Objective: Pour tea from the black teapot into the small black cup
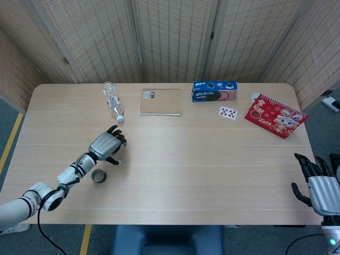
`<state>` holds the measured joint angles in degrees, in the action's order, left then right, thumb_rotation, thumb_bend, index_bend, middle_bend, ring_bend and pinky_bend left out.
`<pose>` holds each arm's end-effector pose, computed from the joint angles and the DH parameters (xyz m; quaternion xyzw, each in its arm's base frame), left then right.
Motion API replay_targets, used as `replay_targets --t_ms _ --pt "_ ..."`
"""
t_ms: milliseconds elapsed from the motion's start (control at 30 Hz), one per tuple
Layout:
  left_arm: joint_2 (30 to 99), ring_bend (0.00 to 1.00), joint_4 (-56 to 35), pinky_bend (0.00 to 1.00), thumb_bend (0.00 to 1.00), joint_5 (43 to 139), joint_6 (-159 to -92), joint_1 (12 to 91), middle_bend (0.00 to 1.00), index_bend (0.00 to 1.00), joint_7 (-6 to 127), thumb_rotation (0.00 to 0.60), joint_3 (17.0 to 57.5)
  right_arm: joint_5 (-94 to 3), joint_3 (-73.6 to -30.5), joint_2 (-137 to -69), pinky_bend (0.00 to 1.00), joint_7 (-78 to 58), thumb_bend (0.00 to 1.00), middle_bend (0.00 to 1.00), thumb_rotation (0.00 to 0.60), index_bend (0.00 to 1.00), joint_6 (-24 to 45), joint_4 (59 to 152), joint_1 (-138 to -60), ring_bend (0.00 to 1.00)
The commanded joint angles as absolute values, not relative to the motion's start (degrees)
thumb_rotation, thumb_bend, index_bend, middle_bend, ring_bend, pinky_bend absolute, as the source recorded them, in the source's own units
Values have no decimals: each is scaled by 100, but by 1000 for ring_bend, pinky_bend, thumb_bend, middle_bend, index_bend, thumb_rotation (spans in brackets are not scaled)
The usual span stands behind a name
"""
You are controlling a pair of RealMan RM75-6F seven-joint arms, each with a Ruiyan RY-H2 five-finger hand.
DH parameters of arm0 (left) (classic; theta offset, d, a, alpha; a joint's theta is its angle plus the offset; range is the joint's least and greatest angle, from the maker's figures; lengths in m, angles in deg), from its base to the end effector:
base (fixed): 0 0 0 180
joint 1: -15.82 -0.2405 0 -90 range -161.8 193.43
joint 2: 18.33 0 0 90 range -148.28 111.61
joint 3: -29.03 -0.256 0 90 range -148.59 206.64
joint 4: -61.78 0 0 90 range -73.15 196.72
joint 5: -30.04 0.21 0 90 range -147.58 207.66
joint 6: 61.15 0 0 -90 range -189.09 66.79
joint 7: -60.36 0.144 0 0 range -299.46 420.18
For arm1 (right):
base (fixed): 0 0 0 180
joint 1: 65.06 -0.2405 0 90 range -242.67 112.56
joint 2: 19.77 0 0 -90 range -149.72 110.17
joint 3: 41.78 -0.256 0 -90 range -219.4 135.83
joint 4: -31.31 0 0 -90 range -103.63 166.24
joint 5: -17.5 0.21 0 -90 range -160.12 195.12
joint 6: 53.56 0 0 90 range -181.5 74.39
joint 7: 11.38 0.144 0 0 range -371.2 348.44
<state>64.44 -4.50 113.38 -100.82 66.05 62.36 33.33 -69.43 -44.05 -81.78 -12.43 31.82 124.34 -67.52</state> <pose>-0.1866 0.4004 0.0106 -0.8489 -0.2567 -0.2549 0.3854 -0.3170 -0.1658 0.1682 0.5999 -0.3847 0.3662 0.5984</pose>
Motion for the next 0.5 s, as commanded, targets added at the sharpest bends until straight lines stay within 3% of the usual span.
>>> replay_targets --t_ms 33,500 --pt "6484 140 -416 19 265 11310 -10050 6633 305 356 6290 339 3313 -6936 -4406 -8184 79 -1231 426 163 600 55 3165 12422 -6759 239" --pt "6865 135 50 16 256 11034 -9787 6805 310 371 6633 339 3267 -6860 -4408 -8183 79 -1189 426 166 600 56 3118 12407 -6748 239"
